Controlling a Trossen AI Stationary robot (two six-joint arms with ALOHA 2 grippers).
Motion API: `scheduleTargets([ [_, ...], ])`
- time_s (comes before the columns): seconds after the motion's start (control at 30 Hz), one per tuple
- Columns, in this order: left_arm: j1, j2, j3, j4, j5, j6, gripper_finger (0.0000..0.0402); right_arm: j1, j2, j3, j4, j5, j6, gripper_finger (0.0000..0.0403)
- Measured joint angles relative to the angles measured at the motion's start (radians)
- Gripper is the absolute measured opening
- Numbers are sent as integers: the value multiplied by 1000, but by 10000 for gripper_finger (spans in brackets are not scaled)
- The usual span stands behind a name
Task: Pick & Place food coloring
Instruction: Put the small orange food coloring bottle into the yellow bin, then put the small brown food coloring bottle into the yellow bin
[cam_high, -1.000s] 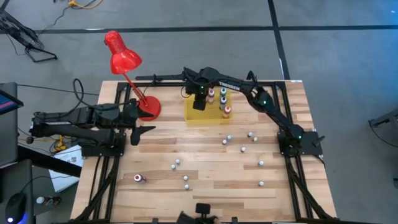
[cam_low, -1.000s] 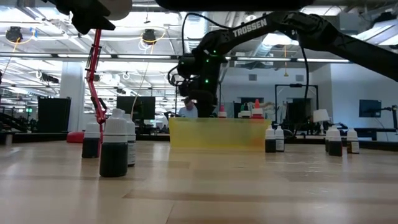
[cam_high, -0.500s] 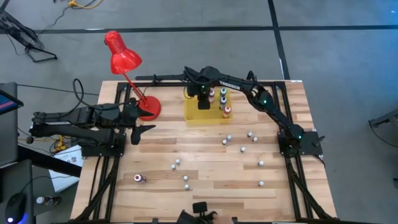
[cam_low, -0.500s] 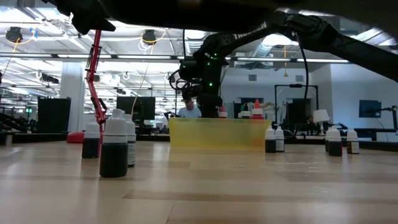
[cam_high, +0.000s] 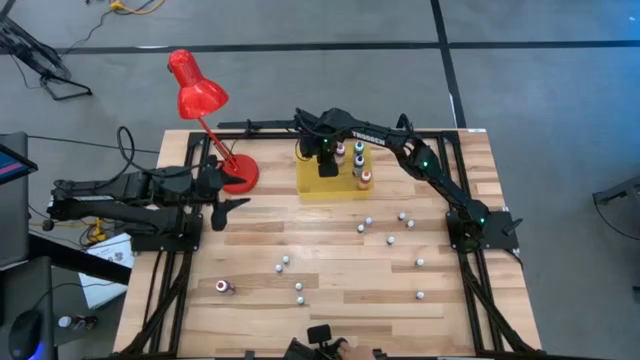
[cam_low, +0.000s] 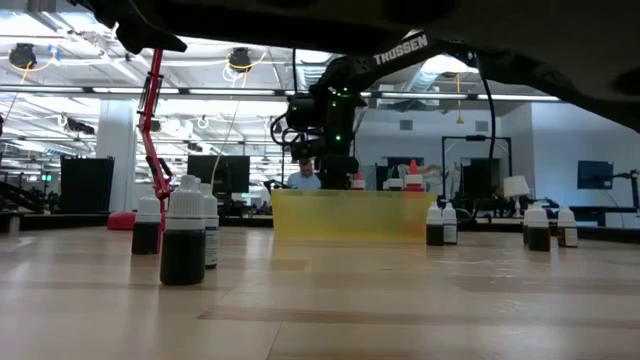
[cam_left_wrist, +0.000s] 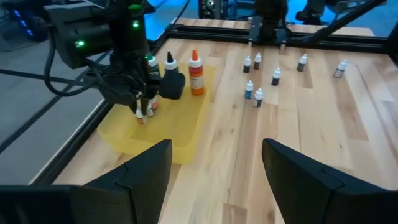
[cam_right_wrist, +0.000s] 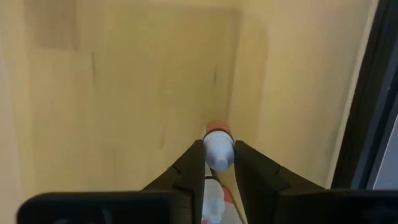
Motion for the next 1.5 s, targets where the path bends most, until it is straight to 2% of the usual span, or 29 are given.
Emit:
scheduleTargets([
  [0.37, 0, 0, 0, 0, 0, 0, 242, 12, 0, 0, 28, 2, 2, 155],
  [0.5, 0, 0, 0, 0, 0, 0, 242, 25, -16, 0, 12, 63, 3, 177],
  [0.6, 0, 0, 0, 0, 0, 0, 242, 34, -53, 0, 0, 130, 15, 184],
  [0.77, 0, 0, 0, 0, 0, 0, 242, 45, -119, 0, -24, 226, 152, 179],
  [0.87, 0, 0, 0, 0, 0, 0, 242, 50, -178, 0, -85, 237, 219, 170],
  [1.03, 0, 0, 0, 0, 0, 0, 242, 72, -282, 1, -208, 168, 329, 155],
  [1.23, 0, 0, 0, -22, 2, -1, 242, 112, -401, 0, -373, -13, 506, 136],
  [1.4, 0, 0, 0, -55, 2, -2, 242, 177, -471, 1, -366, -133, 632, 123],
  [1.5, 0, 0, 0, -80, 6, -12, 242, 240, -483, 2, -366, -150, 671, 118],
])
